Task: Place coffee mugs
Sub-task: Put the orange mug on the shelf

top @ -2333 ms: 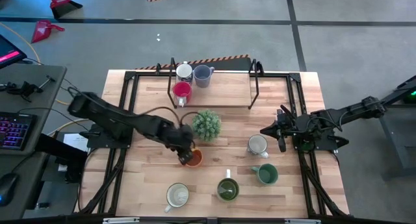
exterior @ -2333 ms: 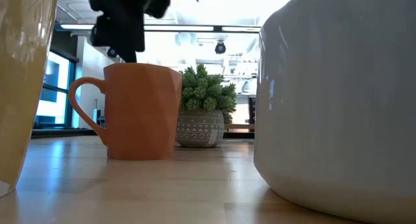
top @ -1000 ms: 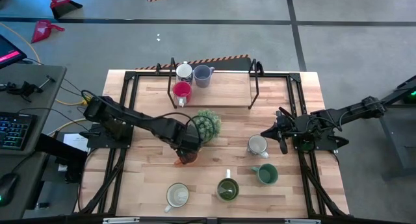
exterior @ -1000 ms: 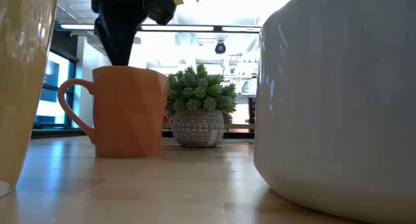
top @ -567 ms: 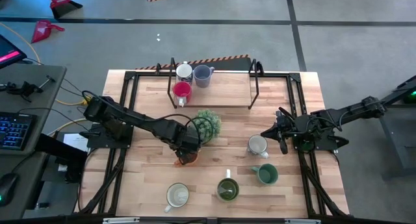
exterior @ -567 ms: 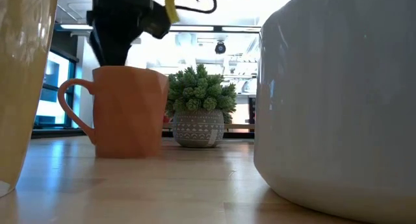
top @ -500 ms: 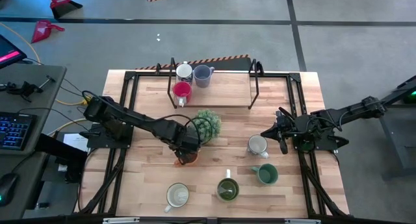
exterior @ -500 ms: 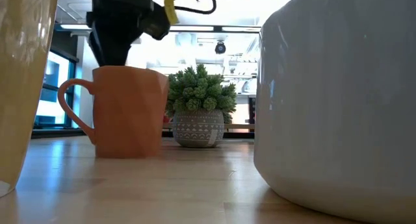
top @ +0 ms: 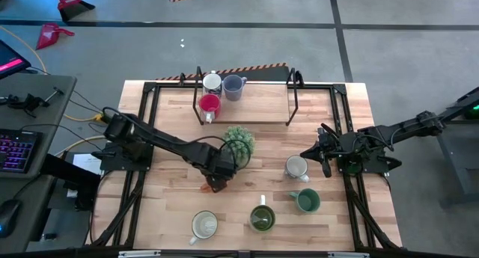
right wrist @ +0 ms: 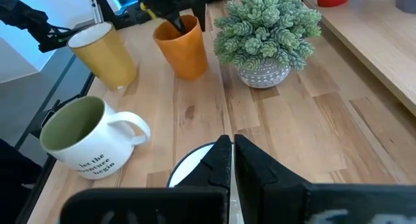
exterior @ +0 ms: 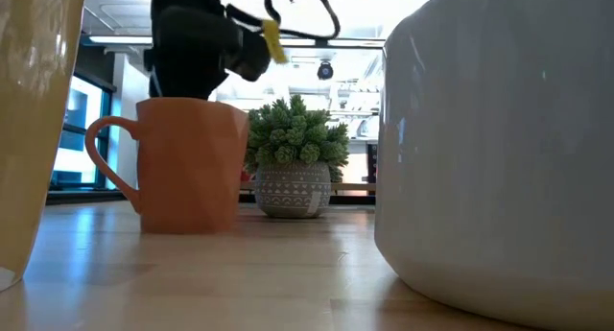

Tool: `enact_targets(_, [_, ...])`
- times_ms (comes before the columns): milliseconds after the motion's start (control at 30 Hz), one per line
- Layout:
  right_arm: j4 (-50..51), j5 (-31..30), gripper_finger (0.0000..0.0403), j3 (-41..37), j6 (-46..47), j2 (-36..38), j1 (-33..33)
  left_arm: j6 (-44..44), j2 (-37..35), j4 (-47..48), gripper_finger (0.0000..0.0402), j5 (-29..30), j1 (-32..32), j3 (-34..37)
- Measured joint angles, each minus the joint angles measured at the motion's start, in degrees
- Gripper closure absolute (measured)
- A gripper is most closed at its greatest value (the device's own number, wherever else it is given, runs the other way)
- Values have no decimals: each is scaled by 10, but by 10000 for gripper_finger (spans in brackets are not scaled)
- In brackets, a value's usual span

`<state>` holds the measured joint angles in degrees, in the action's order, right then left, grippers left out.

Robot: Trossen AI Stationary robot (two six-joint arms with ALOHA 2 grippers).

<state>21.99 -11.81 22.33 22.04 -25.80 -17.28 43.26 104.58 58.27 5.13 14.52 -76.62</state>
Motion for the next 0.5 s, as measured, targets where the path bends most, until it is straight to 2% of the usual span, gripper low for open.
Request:
enact_targets(367, [-4,3,403,0,0,0,0,-19,34,-15,249,1,-11,0])
enact_targets(500, [-4,3,403,0,0,0,0,-20,33,-16,288,0,-18,0])
